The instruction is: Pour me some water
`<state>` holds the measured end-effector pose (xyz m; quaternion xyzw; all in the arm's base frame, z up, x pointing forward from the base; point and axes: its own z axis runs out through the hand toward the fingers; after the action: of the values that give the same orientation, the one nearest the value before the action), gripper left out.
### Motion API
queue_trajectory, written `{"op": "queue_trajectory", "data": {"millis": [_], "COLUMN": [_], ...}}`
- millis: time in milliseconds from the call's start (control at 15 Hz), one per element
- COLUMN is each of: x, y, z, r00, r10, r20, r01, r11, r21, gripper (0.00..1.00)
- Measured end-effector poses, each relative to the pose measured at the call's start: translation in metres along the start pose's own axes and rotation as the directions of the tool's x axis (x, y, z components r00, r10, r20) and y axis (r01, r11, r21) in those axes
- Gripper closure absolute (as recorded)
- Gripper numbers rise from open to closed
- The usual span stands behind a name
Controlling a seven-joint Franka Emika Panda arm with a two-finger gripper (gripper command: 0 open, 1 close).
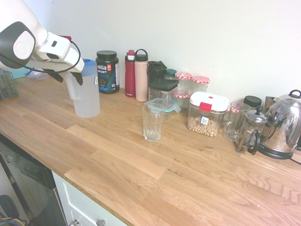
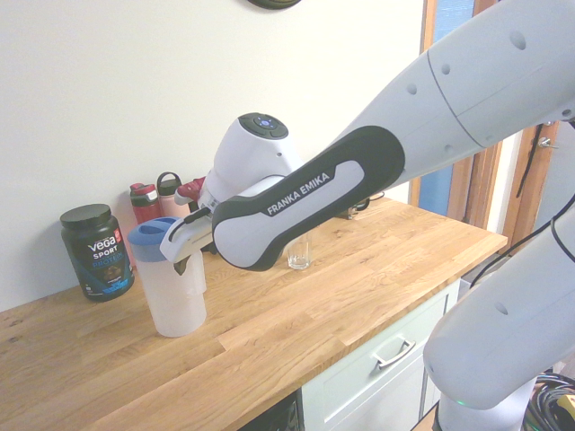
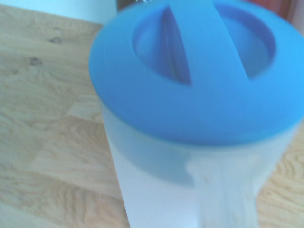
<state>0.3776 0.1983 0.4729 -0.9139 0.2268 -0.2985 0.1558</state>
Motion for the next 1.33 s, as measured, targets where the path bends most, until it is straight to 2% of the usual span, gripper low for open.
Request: {"op": "queue_trajectory", "data": {"millis": [1333], "x": [0.004], "y": [-0.012], "z": [0.024], "r00": [1.000], "r10": [0.010], "r20": [-0.002], "r01": [-0.010], "r11": [1.000], "r21": [-0.021], "gripper": [1.00]}}
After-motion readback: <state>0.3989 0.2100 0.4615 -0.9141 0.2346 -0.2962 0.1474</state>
